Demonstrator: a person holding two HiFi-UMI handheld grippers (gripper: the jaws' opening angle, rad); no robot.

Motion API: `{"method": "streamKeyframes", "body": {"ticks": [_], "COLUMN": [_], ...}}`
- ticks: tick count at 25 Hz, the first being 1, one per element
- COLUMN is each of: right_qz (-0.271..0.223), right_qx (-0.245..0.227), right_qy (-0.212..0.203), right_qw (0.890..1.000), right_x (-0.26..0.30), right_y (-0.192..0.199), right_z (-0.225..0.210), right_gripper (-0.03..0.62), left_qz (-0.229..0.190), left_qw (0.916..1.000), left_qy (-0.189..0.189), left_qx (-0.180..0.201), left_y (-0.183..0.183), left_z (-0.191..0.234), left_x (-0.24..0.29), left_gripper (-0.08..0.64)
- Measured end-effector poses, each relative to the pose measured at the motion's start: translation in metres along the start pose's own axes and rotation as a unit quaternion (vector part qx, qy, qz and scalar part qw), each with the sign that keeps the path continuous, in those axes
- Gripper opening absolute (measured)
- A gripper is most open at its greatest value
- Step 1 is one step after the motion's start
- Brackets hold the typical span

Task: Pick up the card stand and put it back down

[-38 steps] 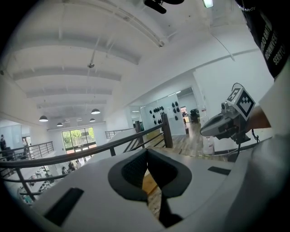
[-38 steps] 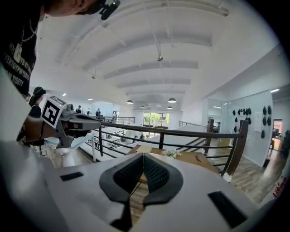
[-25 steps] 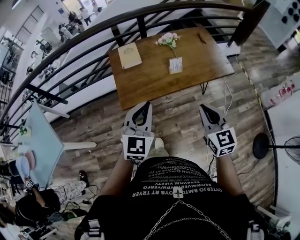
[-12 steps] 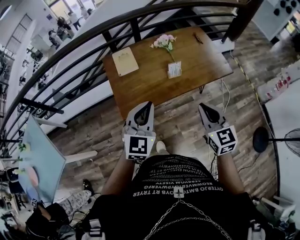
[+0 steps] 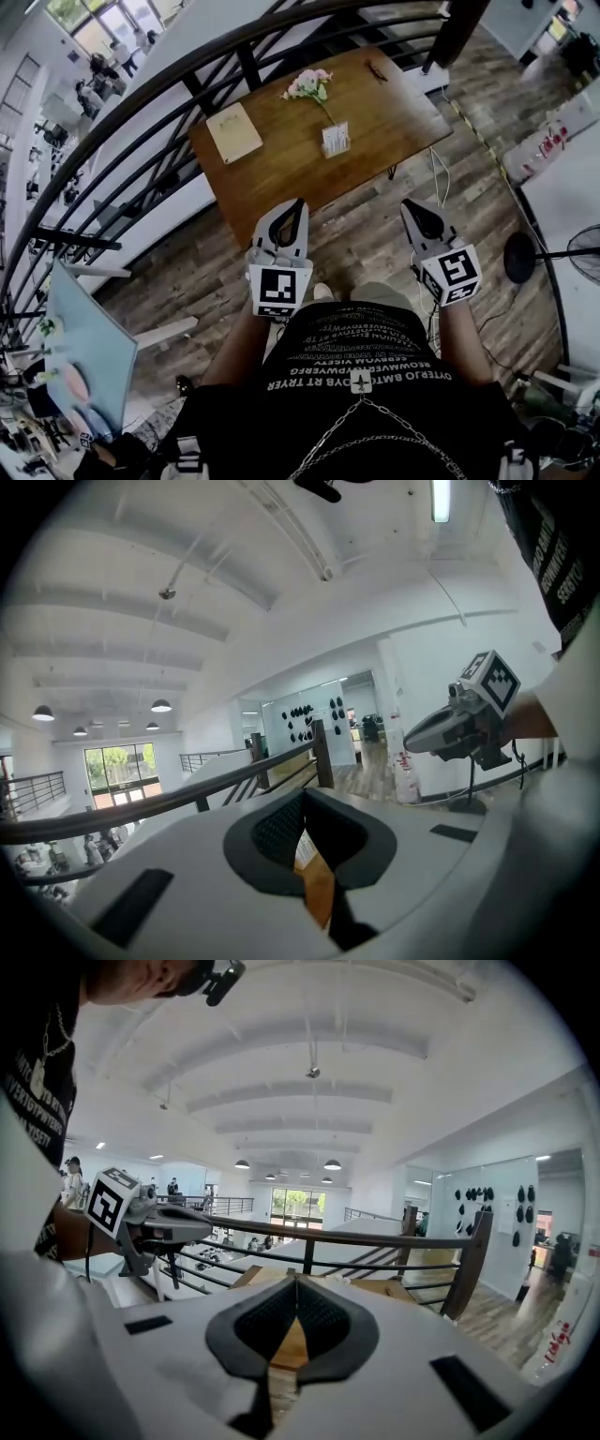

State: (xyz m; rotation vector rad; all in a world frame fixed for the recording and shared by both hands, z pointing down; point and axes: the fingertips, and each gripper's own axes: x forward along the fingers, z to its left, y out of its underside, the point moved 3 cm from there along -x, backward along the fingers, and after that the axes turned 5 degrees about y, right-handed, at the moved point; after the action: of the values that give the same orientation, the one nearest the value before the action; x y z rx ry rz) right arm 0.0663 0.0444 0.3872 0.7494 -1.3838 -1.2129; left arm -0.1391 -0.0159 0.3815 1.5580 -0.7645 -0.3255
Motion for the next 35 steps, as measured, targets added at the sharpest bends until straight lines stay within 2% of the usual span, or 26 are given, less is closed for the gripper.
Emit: {"method": "streamKeyframes", "body": {"ticks": [6, 15, 21, 27, 35], "right_qz": [0.000, 0.010, 0.014, 0.025, 0.026], "right_qx": [-0.002, 0.002, 0.010, 0.009, 0.002], "right_qy": [0.017, -0.020, -0.036, -0.043, -0.067], "right_qw": [1.000, 1.000, 0.999, 0.999, 0.997], "right_x": [-0.005, 0.034, 0.060, 0.080, 0.120], "right_y": [-0.003, 0.006, 0.011, 0.015, 0.006], "right_z": [-0.016, -0.022, -0.036, -0.059, -0.088], "right_gripper": [0.015, 0.015, 0.015, 0.015, 0.015], "left_qz": [0.002, 0.029, 0.045, 0.043, 0.055], "left_qw": [1.0000, 0.9992, 0.9987, 0.9988, 0.9975], "left_qy": [0.000, -0.024, -0.020, -0.017, -0.037], "left_qx": [-0.002, -0.011, -0.012, -0.014, -0.025], "left_y": [-0.005, 0.012, 0.013, 0.008, 0.008], "left_z": [-0.002, 0.011, 0.013, 0.017, 0.034], "left_x": [0.011, 0.024, 0.053, 0.086, 0.123], "left_gripper": [0.025, 0.025, 0.025, 0.025, 0.025]}}
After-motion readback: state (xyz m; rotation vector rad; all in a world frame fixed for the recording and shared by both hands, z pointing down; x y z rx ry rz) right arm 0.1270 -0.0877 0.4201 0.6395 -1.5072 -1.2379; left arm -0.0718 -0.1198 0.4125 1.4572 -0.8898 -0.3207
